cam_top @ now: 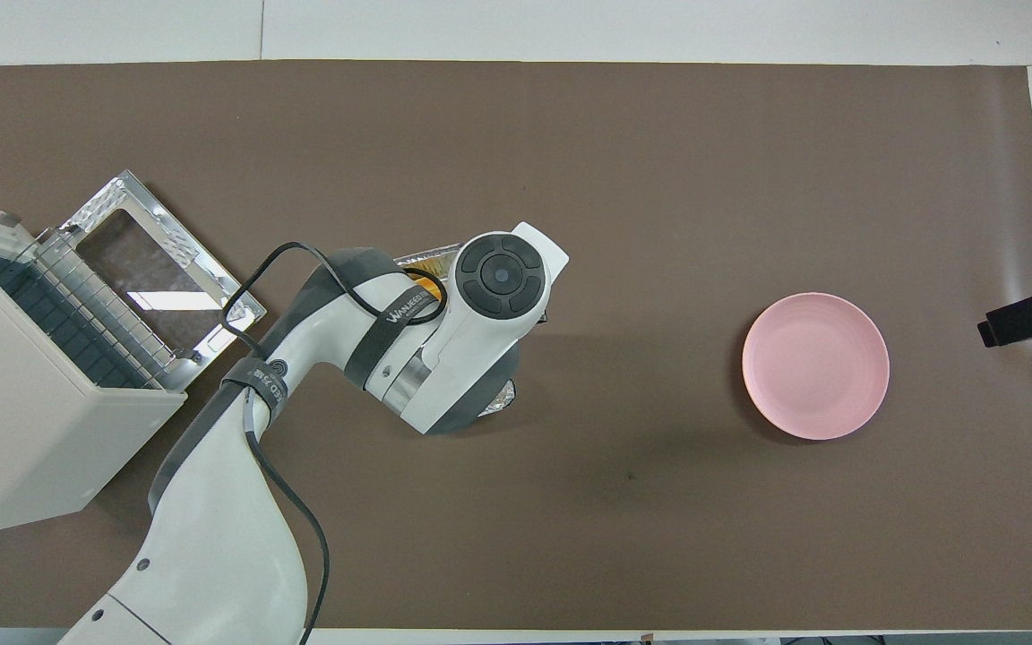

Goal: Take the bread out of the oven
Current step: 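Pull the foil tray out and set it on the table, then withdraw the left gripper while the right gripper reaches the foil tray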

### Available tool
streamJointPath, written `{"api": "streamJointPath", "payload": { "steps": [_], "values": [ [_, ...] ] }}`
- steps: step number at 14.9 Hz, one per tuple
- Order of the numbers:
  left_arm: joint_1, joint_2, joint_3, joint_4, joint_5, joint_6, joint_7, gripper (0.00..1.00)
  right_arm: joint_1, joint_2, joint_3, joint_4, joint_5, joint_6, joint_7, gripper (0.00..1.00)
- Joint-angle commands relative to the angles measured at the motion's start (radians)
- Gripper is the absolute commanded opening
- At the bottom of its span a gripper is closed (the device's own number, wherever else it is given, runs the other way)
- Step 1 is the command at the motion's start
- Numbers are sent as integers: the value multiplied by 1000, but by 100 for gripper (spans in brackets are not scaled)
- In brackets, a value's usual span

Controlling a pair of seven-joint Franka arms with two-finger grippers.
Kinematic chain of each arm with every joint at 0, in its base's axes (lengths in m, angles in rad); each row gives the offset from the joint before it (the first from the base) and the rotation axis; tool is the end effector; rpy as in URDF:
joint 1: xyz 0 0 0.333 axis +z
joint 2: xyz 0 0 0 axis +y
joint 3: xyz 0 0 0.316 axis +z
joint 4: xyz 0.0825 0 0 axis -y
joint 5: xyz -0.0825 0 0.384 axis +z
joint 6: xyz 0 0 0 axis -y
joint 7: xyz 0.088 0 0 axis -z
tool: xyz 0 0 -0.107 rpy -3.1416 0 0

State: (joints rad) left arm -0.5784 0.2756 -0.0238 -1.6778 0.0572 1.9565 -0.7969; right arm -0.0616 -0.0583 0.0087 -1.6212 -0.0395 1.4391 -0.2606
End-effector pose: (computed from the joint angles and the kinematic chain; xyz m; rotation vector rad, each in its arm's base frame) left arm 0.5309 -0.3588 0.4412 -3.0959 -0.2703 -0.0504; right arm 0.5204 -0.0321 0.6218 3.0987 0.3186 -0.2004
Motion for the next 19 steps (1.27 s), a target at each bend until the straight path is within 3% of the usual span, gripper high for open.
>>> {"api": "streamJointPath", "payload": {
  "steps": [1,5,7,10,13,17,19],
  "values": [
    [170,-101,-5,-25,-28,-108,47,100,26,-20,13,-28,0,29,-2,100],
    [405,-179,-4,-19,-31,-249,377,100,175,0,13,-84,1,168,199,100],
    [509,-237,-4,-16,-31,-333,480,100,279,59,13,-82,6,227,306,100],
    [575,-298,-2,-25,-31,-447,588,100,400,197,13,-34,87,345,447,100],
    [581,-311,-4,-26,-30,-491,610,100,523,343,13,50,89,421,579,100],
    [569,-342,-4,-43,-31,-521,628,100,637,599,10,236,70,461,713,100],
    [582,-346,-4,-45,-31,-527,677,100,655,626,11,218,70,564,758,100]
  ]
}}
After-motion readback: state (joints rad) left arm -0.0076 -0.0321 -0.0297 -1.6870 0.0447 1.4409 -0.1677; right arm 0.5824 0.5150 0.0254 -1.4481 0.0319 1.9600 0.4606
